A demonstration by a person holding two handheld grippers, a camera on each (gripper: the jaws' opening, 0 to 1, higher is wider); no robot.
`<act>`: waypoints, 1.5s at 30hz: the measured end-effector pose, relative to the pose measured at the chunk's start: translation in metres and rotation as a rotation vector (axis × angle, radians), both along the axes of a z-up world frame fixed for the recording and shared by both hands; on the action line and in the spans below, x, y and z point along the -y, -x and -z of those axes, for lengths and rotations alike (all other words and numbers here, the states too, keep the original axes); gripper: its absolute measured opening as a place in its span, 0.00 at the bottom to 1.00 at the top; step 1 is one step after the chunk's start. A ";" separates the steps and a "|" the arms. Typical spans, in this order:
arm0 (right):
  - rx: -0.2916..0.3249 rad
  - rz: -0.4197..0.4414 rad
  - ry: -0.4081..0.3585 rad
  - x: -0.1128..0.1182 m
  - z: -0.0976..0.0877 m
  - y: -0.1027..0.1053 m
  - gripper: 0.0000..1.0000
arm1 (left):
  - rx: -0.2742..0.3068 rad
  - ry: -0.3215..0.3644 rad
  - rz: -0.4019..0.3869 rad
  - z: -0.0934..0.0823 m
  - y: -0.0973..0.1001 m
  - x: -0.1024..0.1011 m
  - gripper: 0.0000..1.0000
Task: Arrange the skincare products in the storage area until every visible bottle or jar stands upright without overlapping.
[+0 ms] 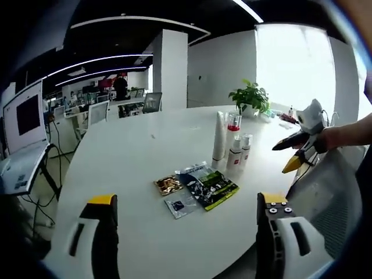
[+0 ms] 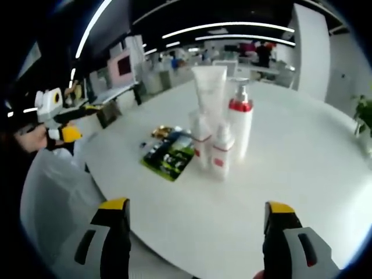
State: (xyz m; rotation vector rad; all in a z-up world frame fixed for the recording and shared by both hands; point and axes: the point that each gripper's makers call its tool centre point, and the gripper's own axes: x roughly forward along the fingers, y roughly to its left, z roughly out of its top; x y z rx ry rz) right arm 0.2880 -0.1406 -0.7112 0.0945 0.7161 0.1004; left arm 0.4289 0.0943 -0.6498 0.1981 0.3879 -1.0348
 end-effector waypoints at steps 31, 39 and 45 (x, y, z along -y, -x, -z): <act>-0.021 -0.011 0.022 -0.001 0.004 0.001 0.99 | -0.010 -0.023 0.009 0.004 0.003 -0.001 0.93; -0.018 -0.009 0.023 0.000 0.003 0.001 0.99 | -0.011 -0.029 0.012 0.005 0.005 -0.001 0.93; -0.019 -0.011 0.021 -0.001 0.003 0.001 0.99 | -0.009 -0.035 0.010 0.004 0.007 0.000 0.92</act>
